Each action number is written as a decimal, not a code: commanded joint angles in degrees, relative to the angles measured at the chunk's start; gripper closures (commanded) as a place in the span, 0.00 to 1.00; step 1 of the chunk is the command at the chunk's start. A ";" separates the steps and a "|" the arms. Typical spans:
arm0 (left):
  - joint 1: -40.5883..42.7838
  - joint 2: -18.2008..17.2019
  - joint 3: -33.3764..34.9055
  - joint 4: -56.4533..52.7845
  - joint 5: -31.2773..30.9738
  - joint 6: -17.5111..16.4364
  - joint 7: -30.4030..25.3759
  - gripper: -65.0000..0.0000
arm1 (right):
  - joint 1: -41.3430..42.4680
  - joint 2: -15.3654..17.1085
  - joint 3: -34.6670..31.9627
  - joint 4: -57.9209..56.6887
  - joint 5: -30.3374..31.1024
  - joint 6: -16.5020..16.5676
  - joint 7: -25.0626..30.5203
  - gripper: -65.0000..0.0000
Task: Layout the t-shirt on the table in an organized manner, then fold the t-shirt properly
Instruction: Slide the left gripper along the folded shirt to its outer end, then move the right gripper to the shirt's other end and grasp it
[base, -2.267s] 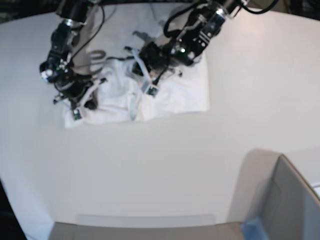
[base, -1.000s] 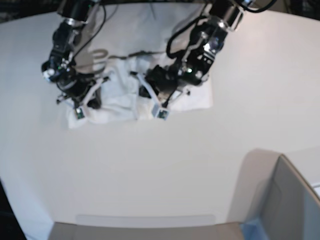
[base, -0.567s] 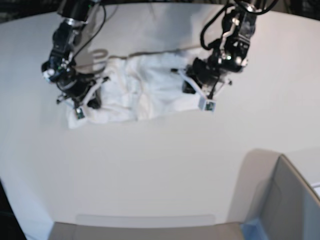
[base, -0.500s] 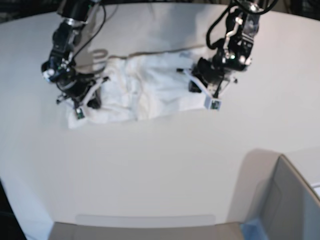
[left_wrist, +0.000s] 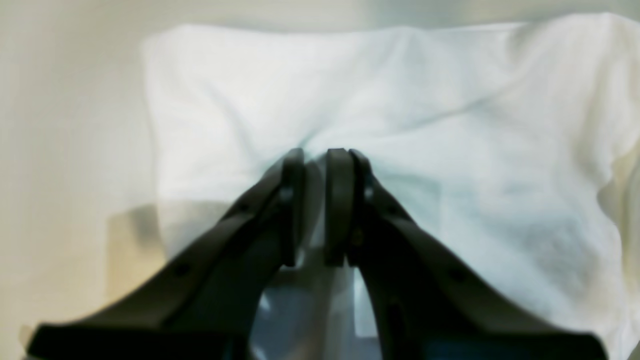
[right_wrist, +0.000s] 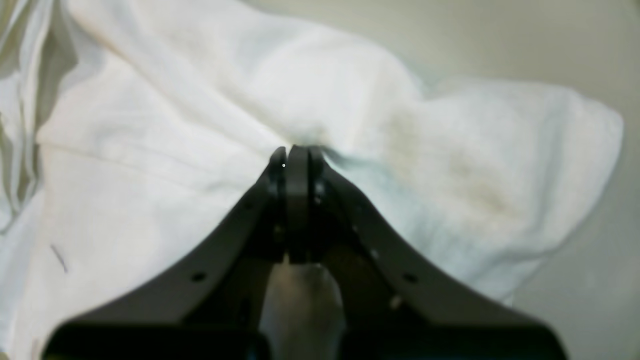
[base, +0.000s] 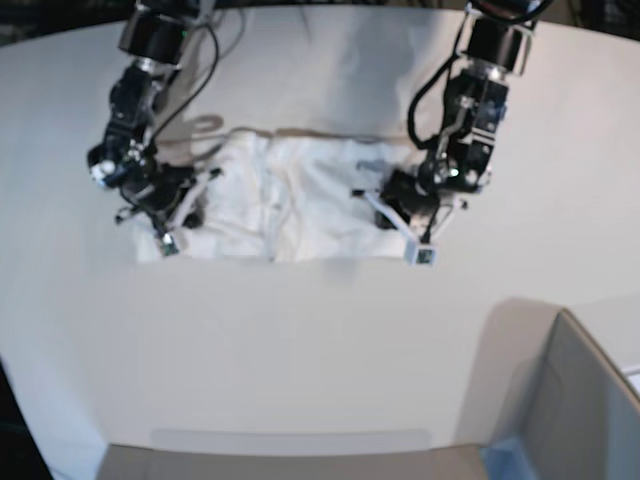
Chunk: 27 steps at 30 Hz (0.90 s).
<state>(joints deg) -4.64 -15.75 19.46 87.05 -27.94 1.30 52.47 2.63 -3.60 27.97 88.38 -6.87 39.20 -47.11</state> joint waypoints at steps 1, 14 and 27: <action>-0.15 -0.38 -0.17 -0.14 0.65 0.77 1.64 0.88 | 1.01 -0.05 0.12 2.65 0.06 0.80 -2.25 0.97; -0.15 -0.38 -0.17 -2.61 0.65 0.77 1.38 0.88 | 0.66 4.61 18.67 15.58 25.03 0.80 -22.91 0.66; -0.06 -0.30 0.18 -2.61 0.65 0.77 1.38 0.88 | -0.74 12.52 26.32 -6.58 40.15 0.80 -25.81 0.66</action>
<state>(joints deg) -4.93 -15.73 19.51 84.97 -28.56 0.84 50.81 1.43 8.29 54.22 81.28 33.67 39.20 -72.40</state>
